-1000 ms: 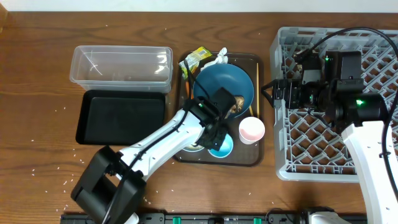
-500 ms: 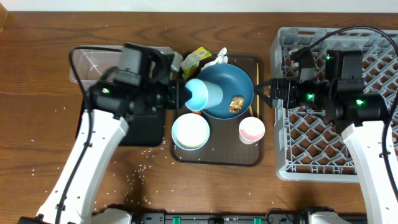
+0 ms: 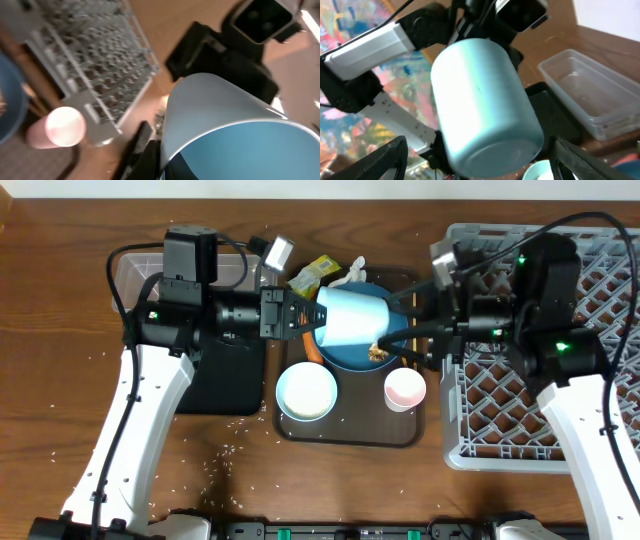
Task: Sort waste into correct bins and load items into the dishwasher rack
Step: 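Hand the light-blue cup from the left gripper to the right gripper, then place the light-blue cup into the dish rack with the right gripper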
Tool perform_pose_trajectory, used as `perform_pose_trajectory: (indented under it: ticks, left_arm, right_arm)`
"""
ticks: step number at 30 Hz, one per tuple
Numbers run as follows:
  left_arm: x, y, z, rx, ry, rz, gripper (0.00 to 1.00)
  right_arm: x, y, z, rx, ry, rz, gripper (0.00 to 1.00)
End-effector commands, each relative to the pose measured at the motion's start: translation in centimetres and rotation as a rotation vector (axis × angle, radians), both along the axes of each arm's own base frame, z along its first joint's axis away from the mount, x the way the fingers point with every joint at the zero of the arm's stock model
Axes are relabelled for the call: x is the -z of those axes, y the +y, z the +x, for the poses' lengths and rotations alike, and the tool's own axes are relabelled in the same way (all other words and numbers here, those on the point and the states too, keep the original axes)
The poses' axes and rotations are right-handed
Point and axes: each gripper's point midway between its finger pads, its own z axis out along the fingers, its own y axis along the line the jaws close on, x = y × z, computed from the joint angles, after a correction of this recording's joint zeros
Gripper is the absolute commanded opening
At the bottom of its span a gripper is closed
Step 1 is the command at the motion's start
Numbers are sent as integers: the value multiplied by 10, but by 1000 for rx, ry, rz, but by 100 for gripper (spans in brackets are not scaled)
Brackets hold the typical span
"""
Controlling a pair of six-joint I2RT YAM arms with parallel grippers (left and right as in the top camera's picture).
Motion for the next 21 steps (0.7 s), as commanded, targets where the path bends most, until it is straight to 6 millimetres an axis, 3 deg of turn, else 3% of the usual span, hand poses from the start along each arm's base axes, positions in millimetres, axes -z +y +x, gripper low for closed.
perform_pose_trajectory:
  ticks: [1,6,8,13,15,16,19,21]
  left_arm:
    - [-15,0,-13,74,18,-74,6]
    - [-15,0,-13,74,16,-74,6]
    - [-15,0,-13,74,15,-74,6]
    - [-11,0,-8,44,12,-47,10]
    - [-6,1,-2,14,7,-22,47]
    - [-4,1,1,-4,5,-6,77]
    - [4,6,11,-64,-3,38,90]
    - [7,10,17,-94,-5,56,94]
  right_arm:
    - [-8,10,-10,-51,-48,14,83]
    - [-12,26,-21,-105,-92,20,72]
    - [-12,30,-23,-112,-101,18,62]
    - [-13,30,-22,-107,-92,18,50]
    - [-11,26,-16,-76,-68,10,46]
    - [-10,22,-12,-51,-61,3,45]
    - [-3,-4,12,105,-13,-43,42]
    - [4,-29,28,235,29,-80,42]
